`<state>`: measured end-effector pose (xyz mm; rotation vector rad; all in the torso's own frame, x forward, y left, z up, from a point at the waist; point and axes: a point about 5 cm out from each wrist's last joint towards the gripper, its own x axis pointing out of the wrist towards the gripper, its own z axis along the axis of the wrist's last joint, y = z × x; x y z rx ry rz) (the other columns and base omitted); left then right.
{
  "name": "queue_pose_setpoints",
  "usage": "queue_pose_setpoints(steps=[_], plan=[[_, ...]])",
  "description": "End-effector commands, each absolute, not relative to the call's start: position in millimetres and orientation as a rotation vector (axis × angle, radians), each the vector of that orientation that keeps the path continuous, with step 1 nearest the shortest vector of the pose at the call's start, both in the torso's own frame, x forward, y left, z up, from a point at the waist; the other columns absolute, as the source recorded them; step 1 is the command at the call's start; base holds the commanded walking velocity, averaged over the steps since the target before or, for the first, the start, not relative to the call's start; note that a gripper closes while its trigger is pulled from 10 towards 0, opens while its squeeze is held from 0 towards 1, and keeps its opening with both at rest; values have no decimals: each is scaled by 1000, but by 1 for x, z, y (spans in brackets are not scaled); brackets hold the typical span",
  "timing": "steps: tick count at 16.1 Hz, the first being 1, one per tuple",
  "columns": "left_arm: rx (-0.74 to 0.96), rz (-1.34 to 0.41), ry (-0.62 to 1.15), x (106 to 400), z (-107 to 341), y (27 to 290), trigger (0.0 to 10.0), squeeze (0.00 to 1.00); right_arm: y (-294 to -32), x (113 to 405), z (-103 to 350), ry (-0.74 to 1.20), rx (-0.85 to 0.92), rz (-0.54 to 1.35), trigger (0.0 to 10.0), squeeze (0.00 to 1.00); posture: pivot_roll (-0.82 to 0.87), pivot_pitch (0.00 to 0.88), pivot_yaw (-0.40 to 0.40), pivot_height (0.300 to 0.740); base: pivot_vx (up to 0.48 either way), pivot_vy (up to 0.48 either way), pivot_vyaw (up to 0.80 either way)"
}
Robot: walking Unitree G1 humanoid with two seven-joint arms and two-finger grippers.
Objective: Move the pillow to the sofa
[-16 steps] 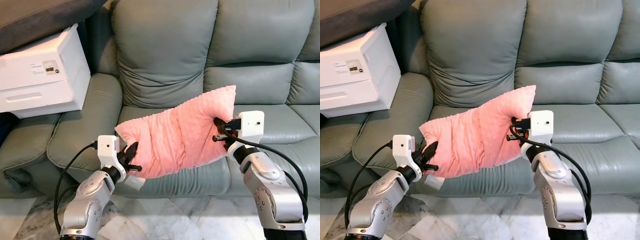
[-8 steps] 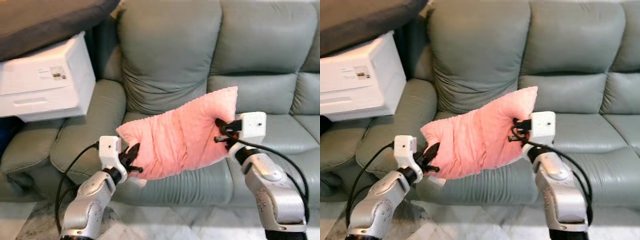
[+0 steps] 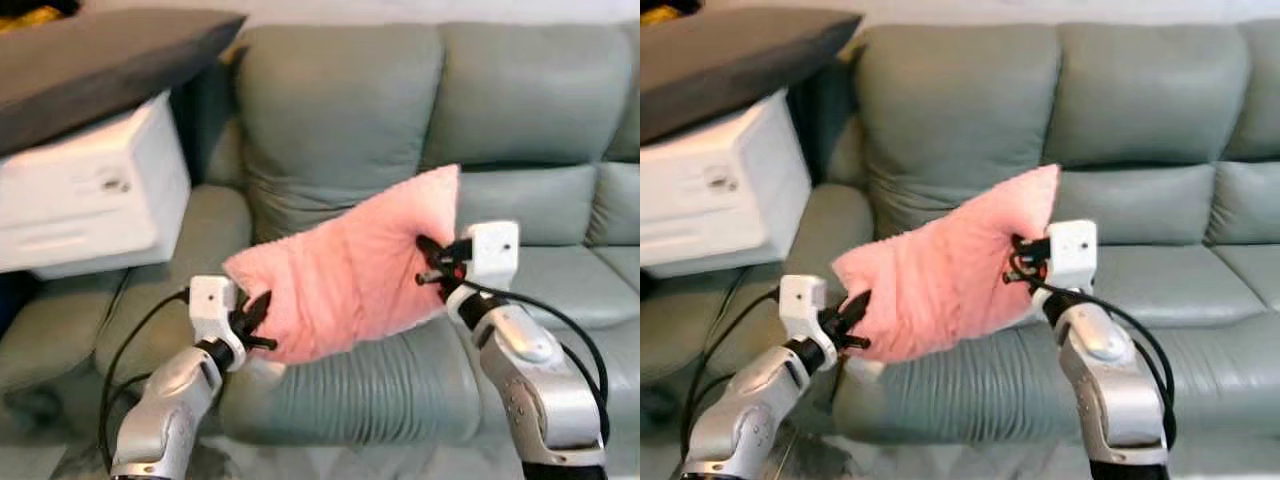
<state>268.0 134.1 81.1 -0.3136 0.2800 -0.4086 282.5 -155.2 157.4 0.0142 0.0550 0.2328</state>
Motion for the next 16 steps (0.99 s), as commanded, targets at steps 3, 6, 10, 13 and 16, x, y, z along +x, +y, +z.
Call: queue_pose_setpoints(steps=[3,6,10,13,16], plan=[[-325,-458,251,270,88,123,10000,0,-159,282,165,24,10,217,10000,0,-92,0,23,740,97,0,0],[-327,-460,270,269,87,122,10000,0,-158,283,164,25,13,219,10000,0,-87,0,25,740,0,0,0],[-289,-421,271,271,84,125,10000,0,-156,283,161,30,19,221,10000,0,-83,0,27,740,0,0,0],[-298,-436,257,271,86,127,10000,0,-155,283,161,28,20,222,10000,0,-82,0,28,740,259,0,0],[-300,-438,249,271,87,127,10000,0,-156,284,162,26,18,221,10000,0,-83,0,29,740,449,0,0]])
